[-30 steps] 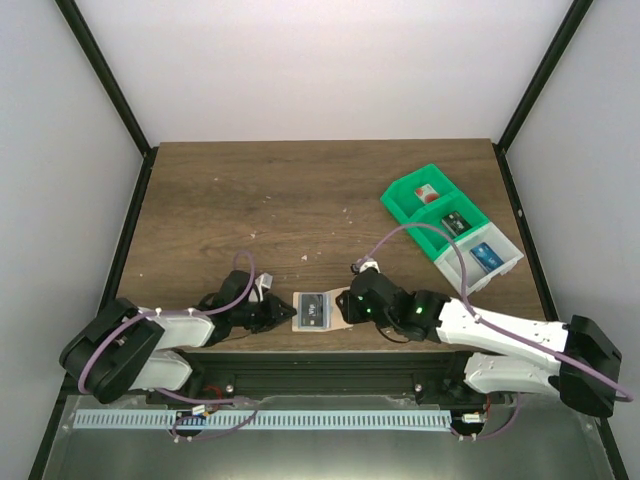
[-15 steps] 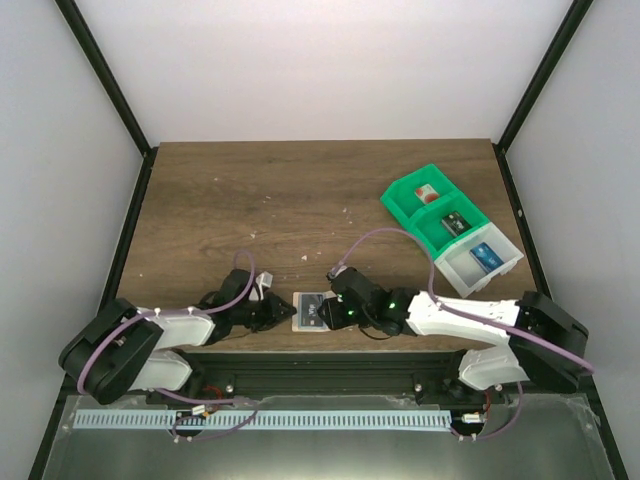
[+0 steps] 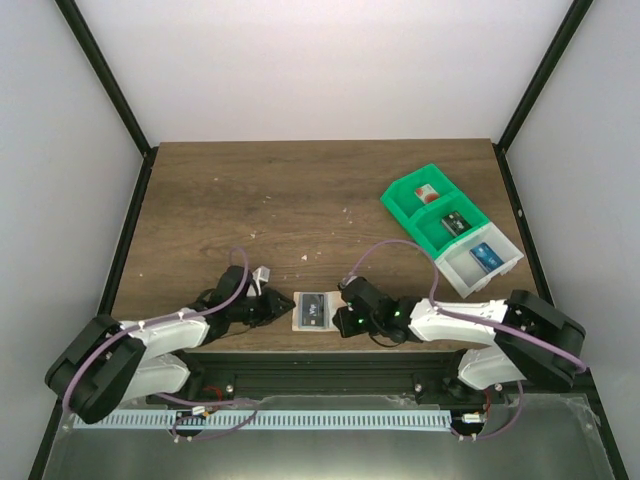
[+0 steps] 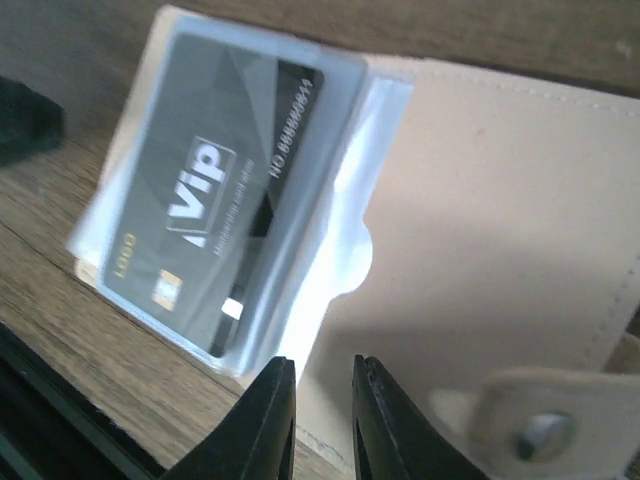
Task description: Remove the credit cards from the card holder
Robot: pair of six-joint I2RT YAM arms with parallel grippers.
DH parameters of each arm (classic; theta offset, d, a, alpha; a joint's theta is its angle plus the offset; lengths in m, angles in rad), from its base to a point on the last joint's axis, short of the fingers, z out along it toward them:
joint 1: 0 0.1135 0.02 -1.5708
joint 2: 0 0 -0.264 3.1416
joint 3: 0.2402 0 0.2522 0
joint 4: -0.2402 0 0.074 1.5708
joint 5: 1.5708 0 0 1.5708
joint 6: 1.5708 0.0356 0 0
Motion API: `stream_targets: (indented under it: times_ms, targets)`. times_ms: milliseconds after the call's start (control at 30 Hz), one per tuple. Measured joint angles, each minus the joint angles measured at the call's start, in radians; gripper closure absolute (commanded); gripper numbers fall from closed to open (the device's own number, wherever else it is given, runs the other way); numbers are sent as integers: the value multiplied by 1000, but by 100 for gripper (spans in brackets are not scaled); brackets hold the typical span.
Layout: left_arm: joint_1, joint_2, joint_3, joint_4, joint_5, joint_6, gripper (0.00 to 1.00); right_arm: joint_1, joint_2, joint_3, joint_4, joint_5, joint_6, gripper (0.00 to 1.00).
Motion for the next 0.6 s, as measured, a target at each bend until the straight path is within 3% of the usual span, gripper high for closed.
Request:
stream_targets:
  times_ms: [333,600]
  targets:
    - [-4,-80,34,-65,-23,10,70,0,29,-33,68,-17,10,85]
    - [-13,-48,39,-56,-26,16,66,-18,28,-38,85,-25,-5,84]
